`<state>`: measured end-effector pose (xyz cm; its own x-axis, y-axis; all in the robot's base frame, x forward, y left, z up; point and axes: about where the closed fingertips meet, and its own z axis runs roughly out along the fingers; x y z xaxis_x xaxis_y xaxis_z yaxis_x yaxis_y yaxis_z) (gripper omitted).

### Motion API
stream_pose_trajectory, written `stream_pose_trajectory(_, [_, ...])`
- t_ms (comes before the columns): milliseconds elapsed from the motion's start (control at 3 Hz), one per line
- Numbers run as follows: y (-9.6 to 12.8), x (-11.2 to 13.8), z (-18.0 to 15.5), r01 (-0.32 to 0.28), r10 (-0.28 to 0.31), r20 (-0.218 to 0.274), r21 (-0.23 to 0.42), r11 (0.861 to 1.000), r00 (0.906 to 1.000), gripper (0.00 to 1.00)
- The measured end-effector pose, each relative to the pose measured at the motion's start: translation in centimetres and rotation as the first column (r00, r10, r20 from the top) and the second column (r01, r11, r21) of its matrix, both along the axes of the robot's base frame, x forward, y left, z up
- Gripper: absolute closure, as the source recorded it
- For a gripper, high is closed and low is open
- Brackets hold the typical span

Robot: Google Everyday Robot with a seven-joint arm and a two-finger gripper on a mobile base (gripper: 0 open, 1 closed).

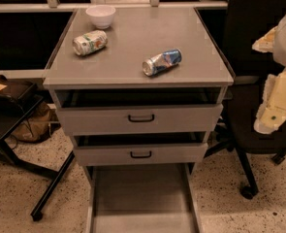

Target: Place redbull can into bottom drawer

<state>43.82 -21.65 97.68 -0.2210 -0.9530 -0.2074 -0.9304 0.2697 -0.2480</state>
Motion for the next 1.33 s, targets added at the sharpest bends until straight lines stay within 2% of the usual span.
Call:
stream_pose_trajectory(333, [0.1, 0.0, 0.0, -0.002, 0.002, 0.003, 0.000, 1.000, 1.0000, 0.00])
stream_pose_trajectory(667, [4.6, 3.2, -3.3, -0.126, 0.127, -0.029, 0.034, 0.991, 0.9915, 0.00])
stream_pose_trajectory(1000, [9.3, 7.5, -8.0, -0.236, 0.243, -0.070, 0.098, 0.967, 0.9674, 0.00])
stream_pose_trajectory(1333, [12.6, 10.7, -12.1, -0.300, 0.316, -0.110, 0.142, 0.943, 0.9422, 0.00])
